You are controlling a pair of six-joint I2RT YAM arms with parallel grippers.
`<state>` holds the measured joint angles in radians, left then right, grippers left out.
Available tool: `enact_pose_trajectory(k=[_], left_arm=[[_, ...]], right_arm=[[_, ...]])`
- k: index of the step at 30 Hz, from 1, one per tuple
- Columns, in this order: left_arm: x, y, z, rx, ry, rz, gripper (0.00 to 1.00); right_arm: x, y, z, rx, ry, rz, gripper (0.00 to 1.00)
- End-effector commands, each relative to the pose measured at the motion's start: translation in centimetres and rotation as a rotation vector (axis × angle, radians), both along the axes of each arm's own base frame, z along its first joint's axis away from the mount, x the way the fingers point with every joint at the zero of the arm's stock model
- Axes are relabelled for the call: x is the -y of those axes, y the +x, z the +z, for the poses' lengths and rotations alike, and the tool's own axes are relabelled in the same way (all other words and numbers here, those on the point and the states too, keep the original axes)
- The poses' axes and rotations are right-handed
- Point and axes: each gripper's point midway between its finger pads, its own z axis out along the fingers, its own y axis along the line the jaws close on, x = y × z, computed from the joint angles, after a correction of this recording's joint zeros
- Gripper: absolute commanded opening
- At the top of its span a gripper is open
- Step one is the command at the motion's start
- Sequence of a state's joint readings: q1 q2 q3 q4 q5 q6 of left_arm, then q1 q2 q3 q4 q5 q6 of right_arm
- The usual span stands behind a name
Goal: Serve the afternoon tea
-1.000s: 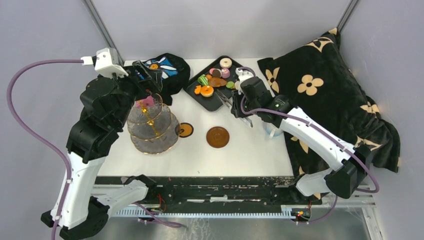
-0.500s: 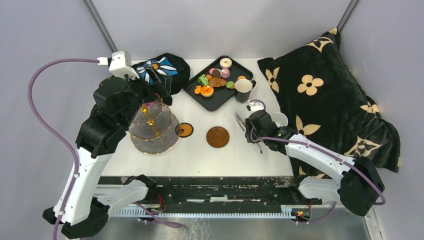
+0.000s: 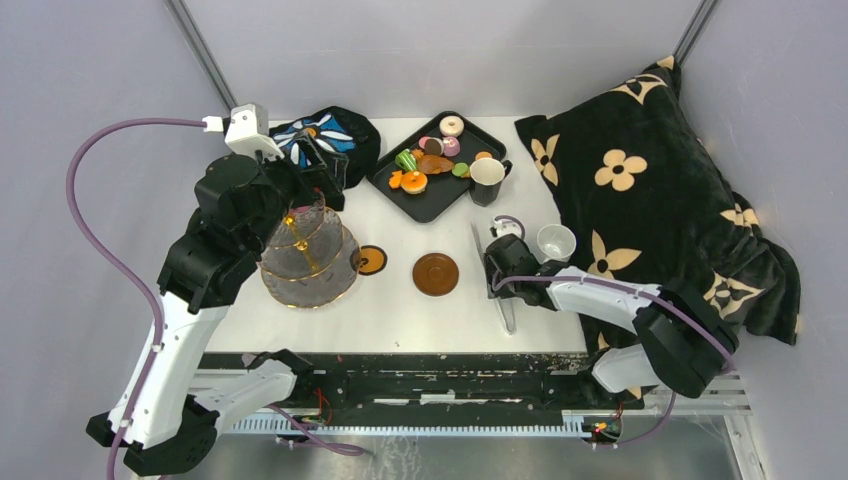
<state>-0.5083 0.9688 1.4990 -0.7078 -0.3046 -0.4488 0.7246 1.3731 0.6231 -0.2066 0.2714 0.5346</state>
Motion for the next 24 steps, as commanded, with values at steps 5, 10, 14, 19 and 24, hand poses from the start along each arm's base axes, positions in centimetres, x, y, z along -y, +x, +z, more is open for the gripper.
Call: enact_pose_trajectory(k=[5, 10, 14, 19, 24], left_arm=[[0.1, 0.0, 1.4, 0.038, -0.046, 0.002, 0.99], [0.1, 0.1, 1.2, 0.036, -0.041, 0.008, 0.99], [-0.1, 0.0, 1.3, 0.040, -0.042, 0.015, 0.99], [-0.5, -0.1, 1.3, 0.039, -0.044, 0.034, 0.99], [-0.9, -0.7, 1.6, 0.039, -0.079, 0.046, 0.99]], right_arm=[[-0.5, 1.8, 0.5, 0.037, -0.016, -0.034, 0.72], [0.0, 1.7, 0.4, 0.022, -0.052, -0.044, 0.81], [0.4, 1.6, 0.2, 0.015, -0.084, -0.071, 0.83], [0.2, 0.9, -0.7, 0.009, -0.129, -0.112, 0.81], [-0.9, 0.1, -2.3, -0.008, -0.161, -0.124, 0.77]])
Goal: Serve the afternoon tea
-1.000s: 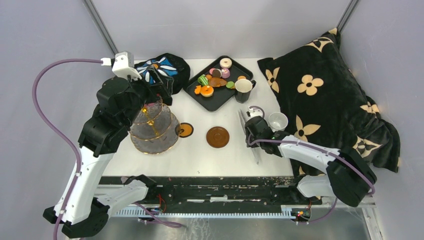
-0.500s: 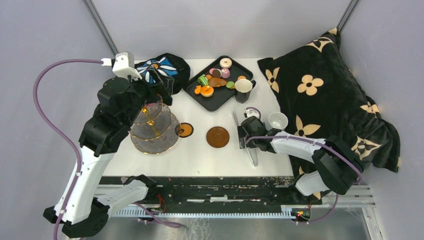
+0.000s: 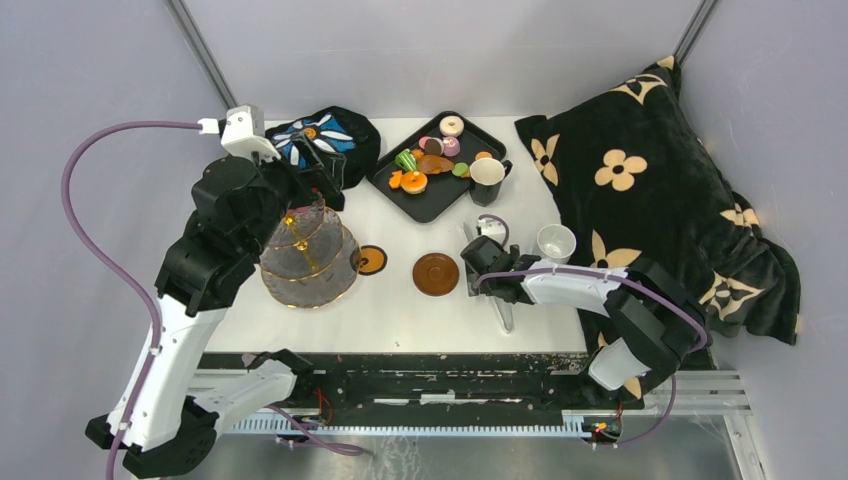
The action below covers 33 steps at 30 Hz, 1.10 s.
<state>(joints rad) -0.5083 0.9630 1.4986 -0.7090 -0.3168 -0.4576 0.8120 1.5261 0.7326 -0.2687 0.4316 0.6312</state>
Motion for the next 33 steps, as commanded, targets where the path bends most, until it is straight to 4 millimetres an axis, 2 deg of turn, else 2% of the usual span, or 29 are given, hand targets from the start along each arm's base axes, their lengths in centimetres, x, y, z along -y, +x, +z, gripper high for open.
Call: enact_pose_trajectory(k=[1, 4, 7, 11, 15, 18, 22, 25, 28, 33], left_arm=[[-0.7, -0.8, 1.4, 0.035, -0.078, 0.036, 0.99], [-1.0, -1.3, 1.6, 0.034, -0.101, 0.045, 0.99], [-1.6, -1.7, 1.6, 0.036, -0.111, 0.063, 0.99], [-2.1, -2.0, 1.6, 0.034, -0.109, 0.085, 0.99], [-2.0, -1.8, 1.3, 0.020, -0.085, 0.080, 0.99], [-1.8, -1.5, 0.6, 0.006, -0.056, 0.068, 0.99], [-1.7, -1.2, -0.4, -0.011, -0.015, 0.064, 0.99], [-1.8, -1.2, -0.9, -0.022, 0.011, 0.064, 0.99], [-1.9, -1.4, -1.2, -0.024, 0.007, 0.067, 0.99], [-1.5, -1.4, -2.4, -0.017, -0.034, 0.057, 0.99]], right_arm=[[0.2, -0.6, -1.5, -0.013, -0.042, -0.059, 0.74], [0.0, -0.6, -1.3, 0.001, -0.008, -0.062, 0.67], [-0.4, -0.6, -1.0, 0.012, 0.016, -0.044, 0.65], [-0.4, -0.7, -1.1, -0.001, 0.032, -0.055, 0.72], [-0.3, -1.0, -1.7, -0.023, 0.066, -0.112, 0.72], [-0.6, -1.1, -2.4, -0.044, 0.084, -0.164, 0.61], [-0.7, -1.1, -2.6, -0.056, 0.106, -0.219, 0.35], [-0.4, -1.0, -1.2, -0.037, 0.092, -0.216, 0.17], [-0.9, -1.1, 1.3, -0.057, 0.074, -0.124, 0.03], [-2.6, -2.9, 7.0, -0.143, 0.083, 0.136, 0.01]])
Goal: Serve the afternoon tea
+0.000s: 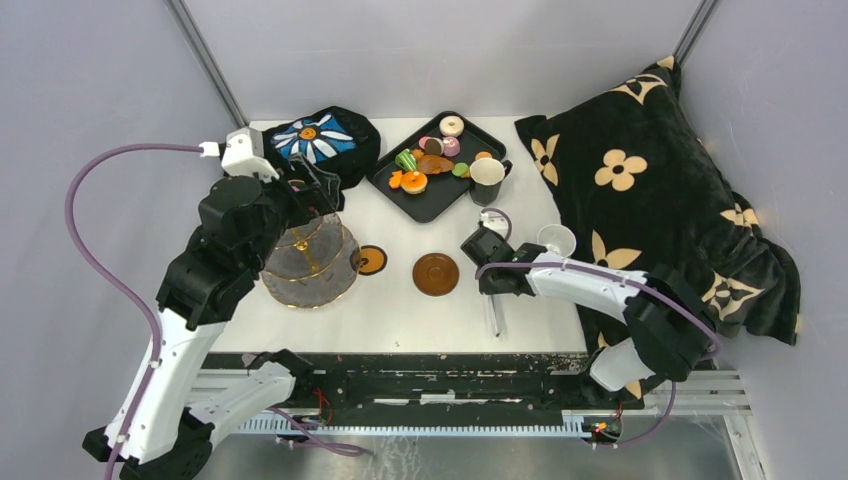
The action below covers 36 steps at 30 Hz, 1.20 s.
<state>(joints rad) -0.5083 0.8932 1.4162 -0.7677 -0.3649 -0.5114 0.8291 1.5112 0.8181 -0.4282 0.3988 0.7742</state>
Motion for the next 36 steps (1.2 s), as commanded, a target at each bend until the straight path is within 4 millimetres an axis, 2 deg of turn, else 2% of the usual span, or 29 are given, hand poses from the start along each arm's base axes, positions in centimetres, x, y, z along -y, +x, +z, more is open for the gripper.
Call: enact_pose_trajectory(k=[1, 4, 7, 11, 13, 19, 22, 27, 36], left_arm=[[-0.2, 0.1, 0.2, 0.051, -0.023, 0.012, 0.99], [-0.4, 0.4, -0.6, 0.053, -0.023, 0.035, 0.99], [-0.5, 0.7, -1.0, 0.049, -0.016, 0.049, 0.99], [-0.7, 1.1, -1.0, 0.053, 0.009, 0.059, 0.99], [-0.6, 1.1, -0.7, 0.069, 0.021, 0.047, 0.99], [0.9, 0.9, 0.4, 0.137, 0.064, -0.071, 0.99], [1.9, 0.6, 1.0, 0.162, 0.086, -0.142, 0.99], [2.2, 0.3, 1.7, 0.182, 0.103, -0.175, 0.99], [2.1, 1.0, 1.0, 0.170, 0.133, -0.158, 0.99]], right_arm=[[-1.5, -2.0, 6.6, -0.076, 0.023, 0.253, 0.01], [-1.6, -1.9, 10.4, -0.060, 0.003, 0.335, 0.01], [-3.9, -1.4, 14.0, -0.031, 0.056, 0.461, 0.01], [-6.4, 0.5, 15.7, -0.022, 0.051, 0.532, 0.02], [-7.0, 2.1, 16.3, -0.016, 0.036, 0.493, 0.02], [-8.8, 5.6, 15.0, -0.113, 0.018, 0.470, 0.03], [-9.2, 7.3, 14.1, -0.144, 0.026, 0.443, 0.09], [-9.0, 10.1, 12.9, -0.144, 0.016, 0.390, 0.22], [-10.5, 12.7, 10.6, -0.162, 0.045, 0.377, 0.33]])
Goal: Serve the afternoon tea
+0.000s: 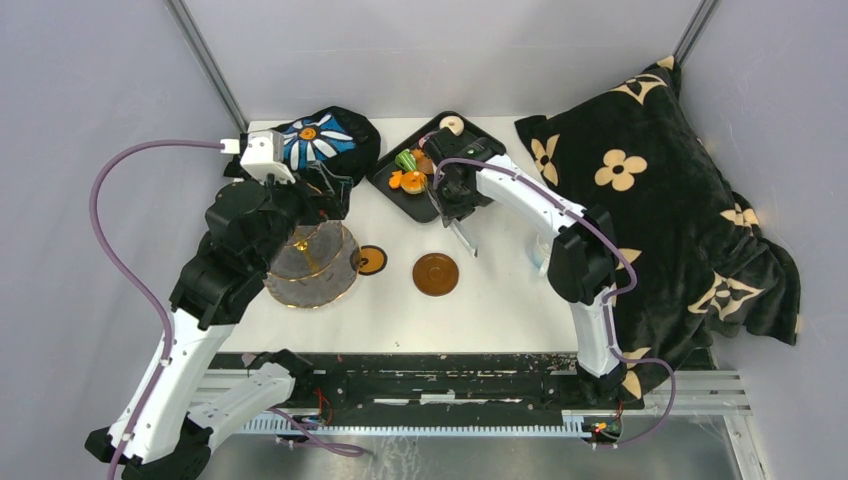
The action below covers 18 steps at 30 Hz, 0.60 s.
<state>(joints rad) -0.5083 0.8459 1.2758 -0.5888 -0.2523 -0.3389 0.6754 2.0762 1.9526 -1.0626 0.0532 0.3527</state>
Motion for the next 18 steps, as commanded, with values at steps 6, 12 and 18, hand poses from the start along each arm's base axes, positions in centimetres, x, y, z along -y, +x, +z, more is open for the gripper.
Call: enact_pose_trajectory(k=[6, 12, 18], left_arm=[[0.1, 0.7, 1.6, 0.071, 0.041, -0.010, 0.99], [0.0, 1.0, 1.3, 0.069, 0.055, -0.002, 0.99], [0.1, 1.3, 1.0, 0.065, 0.064, 0.002, 0.99]], right_arm=[[-2.3, 2.0, -0.1, 0.028, 0.063, -0.003, 0.40], [-2.7, 2.9, -0.9, 0.034, 0.068, -0.019, 0.41], [-2.6, 4.0, -1.2, 0.068, 0.057, -0.050, 0.44]])
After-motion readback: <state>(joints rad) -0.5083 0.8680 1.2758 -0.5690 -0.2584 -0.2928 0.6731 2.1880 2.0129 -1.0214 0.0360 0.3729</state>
